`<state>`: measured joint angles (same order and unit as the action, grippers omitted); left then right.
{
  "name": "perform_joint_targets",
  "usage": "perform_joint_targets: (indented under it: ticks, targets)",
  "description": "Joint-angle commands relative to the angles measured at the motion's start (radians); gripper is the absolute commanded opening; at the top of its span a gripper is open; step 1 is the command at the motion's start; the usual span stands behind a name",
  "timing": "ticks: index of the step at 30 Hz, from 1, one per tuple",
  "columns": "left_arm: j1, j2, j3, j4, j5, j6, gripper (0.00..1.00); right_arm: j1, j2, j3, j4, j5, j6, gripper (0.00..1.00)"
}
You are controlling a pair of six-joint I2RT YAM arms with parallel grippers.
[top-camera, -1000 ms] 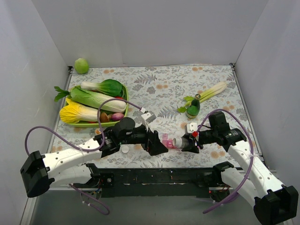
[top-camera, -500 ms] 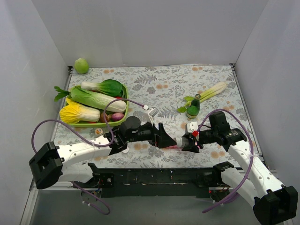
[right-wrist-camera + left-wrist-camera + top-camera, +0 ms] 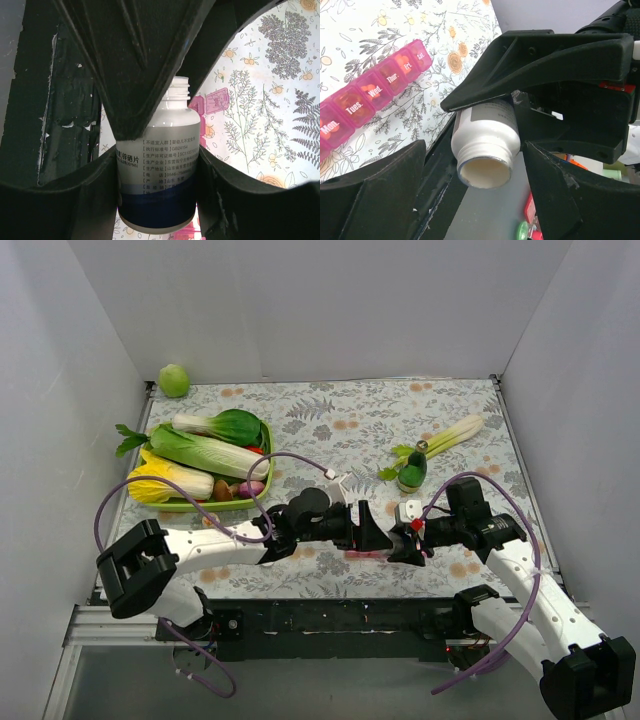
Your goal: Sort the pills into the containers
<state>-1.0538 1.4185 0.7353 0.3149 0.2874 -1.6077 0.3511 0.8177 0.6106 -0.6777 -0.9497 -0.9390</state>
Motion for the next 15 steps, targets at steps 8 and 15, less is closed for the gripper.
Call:
perform_joint_targets:
  ticks: [8,15]
  targets:
    - [-0.021,0.056,0.088,-0.002,0.039,-0.066,0.46,-0.008,-0.011,-0.002,0.041,-0.021,0.026,0.05]
    - [-0.020,0.042,0.150,-0.105,0.032,-0.100,0.07,-0.009,-0.012,-0.002,0.056,0.002,0.052,0.19]
